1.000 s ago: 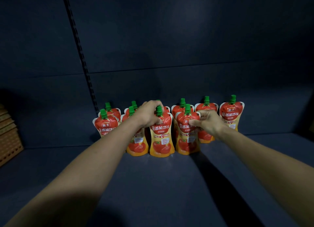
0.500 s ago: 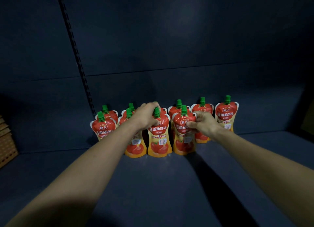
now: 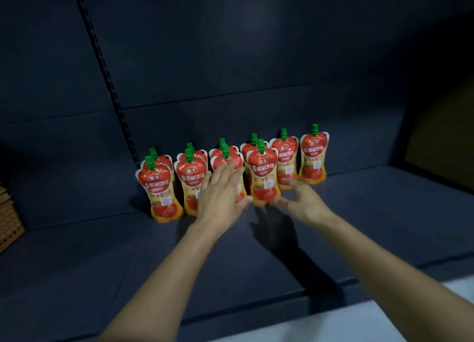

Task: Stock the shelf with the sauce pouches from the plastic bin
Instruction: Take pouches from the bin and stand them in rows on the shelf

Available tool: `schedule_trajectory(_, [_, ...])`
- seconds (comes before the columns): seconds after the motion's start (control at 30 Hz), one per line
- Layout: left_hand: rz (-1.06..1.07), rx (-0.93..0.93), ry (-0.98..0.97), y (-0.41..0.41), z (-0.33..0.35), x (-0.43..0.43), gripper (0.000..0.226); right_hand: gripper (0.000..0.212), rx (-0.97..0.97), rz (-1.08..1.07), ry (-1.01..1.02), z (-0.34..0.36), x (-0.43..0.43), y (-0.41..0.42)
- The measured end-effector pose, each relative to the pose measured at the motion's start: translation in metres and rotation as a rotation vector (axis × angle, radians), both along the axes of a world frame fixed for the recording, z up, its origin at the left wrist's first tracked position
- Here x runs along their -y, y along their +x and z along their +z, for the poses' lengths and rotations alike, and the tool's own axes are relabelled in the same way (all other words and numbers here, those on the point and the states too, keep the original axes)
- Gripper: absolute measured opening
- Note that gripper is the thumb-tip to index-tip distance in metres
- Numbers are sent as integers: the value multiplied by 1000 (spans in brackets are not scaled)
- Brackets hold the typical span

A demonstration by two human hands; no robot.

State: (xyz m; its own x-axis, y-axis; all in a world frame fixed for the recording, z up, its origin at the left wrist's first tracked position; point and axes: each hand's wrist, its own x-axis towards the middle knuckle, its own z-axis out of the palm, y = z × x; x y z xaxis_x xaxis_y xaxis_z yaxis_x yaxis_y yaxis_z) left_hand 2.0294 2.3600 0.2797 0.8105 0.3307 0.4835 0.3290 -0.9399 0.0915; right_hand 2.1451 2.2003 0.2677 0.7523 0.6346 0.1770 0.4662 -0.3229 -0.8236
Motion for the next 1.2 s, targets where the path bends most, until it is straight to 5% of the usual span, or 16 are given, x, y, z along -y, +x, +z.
schedule_trajectory(0.37, [-260, 84, -320, -82, -90, 131, 54, 48, 392, -313, -24, -95, 147, -128])
schedule_trajectory(0.77, [-508, -410, -425, -100, -178, 326, 49, 43, 3, -583, -289, -185, 359, -206])
schedule_trajectory(1.2, [-839, -606, -526, -161, -230, 654, 42, 35, -240, -930, -456, -227, 680, -334])
